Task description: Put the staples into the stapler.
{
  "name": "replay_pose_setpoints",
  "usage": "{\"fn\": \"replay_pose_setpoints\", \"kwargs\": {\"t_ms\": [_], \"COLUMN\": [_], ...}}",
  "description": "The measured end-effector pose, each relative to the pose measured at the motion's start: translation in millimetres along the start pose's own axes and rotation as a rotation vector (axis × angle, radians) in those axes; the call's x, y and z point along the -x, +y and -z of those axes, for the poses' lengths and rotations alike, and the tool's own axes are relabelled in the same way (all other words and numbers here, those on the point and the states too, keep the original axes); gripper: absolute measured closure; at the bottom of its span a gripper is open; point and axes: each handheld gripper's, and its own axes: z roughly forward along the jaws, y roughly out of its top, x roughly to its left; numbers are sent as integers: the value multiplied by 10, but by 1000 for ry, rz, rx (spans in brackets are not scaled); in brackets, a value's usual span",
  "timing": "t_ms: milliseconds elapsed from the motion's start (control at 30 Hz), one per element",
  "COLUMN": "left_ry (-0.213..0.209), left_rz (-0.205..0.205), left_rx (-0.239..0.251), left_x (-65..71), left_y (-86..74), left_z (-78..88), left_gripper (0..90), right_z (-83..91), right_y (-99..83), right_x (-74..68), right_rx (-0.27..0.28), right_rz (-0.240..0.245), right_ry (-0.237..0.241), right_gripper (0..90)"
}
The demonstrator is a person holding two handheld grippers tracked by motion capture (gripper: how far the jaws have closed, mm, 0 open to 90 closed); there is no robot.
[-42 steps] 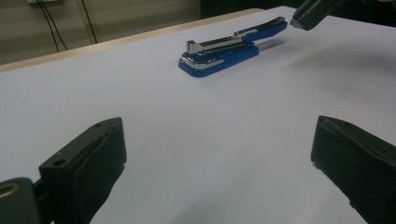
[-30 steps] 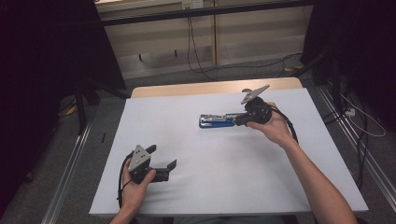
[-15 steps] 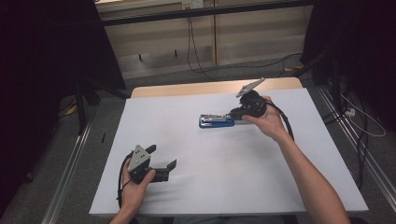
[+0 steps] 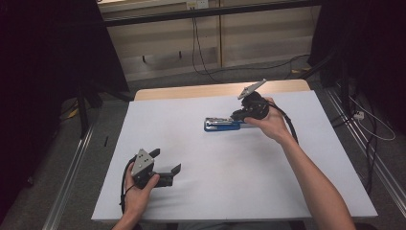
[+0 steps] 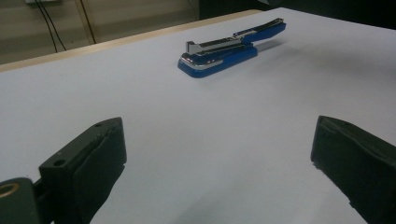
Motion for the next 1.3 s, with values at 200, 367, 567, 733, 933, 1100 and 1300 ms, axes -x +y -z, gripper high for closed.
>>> {"fn": "replay_pose_setpoints", "kwargs": {"t_ms": [200, 367, 567, 733, 933, 1100, 1300], "left_ry": [-2, -5, -6, -6, -7, -10, -8], "left_rz": [5, 6, 6, 5, 6, 8, 1], "left_rx": [0, -2, 0, -5, -5, -5, -5], "left_x": [7, 14, 8, 9, 8, 10, 7], "left_y": [1, -1, -1, -3, -4, -6, -3], "left_z": [5, 7, 11, 4, 3, -3, 0], "left_gripper": [34, 35, 35, 35, 34, 35, 34], "right_z": [-65, -119, -152, -189, -230, -259, -325], "right_y": [22, 47, 115, 148, 188, 235, 289], "right_x": [3, -17, -33, -40, -31, -43, -80], "right_rx": [-2, -14, -10, -19, -23, -31, -52], "right_rz": [1, 21, 41, 62, 77, 94, 112], "right_ry": [2, 12, 14, 18, 6, 6, 26], "right_gripper": [796, 796, 796, 796, 796, 796, 796]}}
